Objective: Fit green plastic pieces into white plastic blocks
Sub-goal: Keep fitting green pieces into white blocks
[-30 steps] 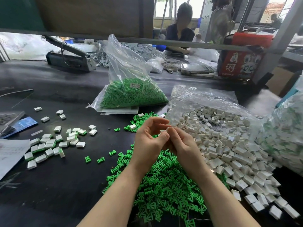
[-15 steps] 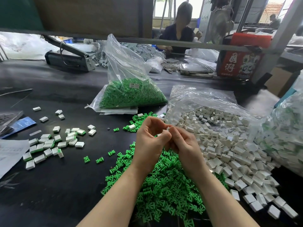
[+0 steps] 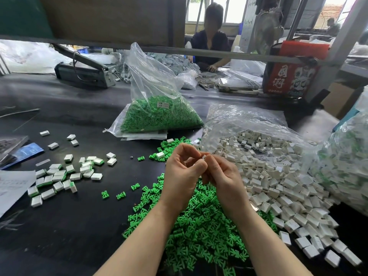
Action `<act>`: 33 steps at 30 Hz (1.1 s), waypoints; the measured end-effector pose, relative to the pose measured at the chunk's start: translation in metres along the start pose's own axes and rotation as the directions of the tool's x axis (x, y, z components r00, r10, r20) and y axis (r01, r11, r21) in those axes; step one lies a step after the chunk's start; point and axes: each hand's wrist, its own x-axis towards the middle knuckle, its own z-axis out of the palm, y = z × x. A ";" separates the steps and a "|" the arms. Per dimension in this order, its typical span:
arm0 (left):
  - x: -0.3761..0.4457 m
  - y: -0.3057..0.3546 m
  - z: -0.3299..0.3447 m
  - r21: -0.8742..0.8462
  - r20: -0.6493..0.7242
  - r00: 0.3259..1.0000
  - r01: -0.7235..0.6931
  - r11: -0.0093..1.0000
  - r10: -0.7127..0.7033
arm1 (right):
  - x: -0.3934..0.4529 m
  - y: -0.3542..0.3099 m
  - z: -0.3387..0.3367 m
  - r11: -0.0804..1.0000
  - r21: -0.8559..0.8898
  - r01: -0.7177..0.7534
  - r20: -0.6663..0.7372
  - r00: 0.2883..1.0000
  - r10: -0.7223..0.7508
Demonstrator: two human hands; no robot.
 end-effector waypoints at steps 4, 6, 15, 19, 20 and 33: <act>0.000 -0.001 -0.001 -0.008 0.002 1.000 0.001 1.000 -0.001 | 0.000 0.000 0.000 1.000 0.000 -0.001 -0.003 1.000 0.001; 0.000 -0.001 -0.001 -0.009 0.001 1.000 0.003 1.000 -0.003 | 0.000 0.000 0.000 1.000 -0.001 0.000 -0.008 1.000 0.000; -0.001 0.001 0.001 -0.062 0.018 1.000 0.017 0.998 -0.016 | 0.000 0.002 0.001 1.000 -0.009 -0.008 -0.008 1.000 0.008; -0.001 0.001 0.000 -0.060 0.014 1.000 0.018 0.998 -0.017 | 0.000 0.002 0.001 1.000 -0.023 -0.006 -0.013 1.000 0.006; -0.001 0.001 0.000 -0.059 0.016 1.000 0.018 0.998 -0.017 | 0.000 0.002 0.001 1.000 -0.025 -0.002 -0.014 1.000 0.002; -0.001 0.001 0.001 -0.026 0.022 1.000 0.004 1.000 -0.004 | -0.002 -0.001 0.002 0.999 -0.032 -0.017 -0.040 0.999 0.015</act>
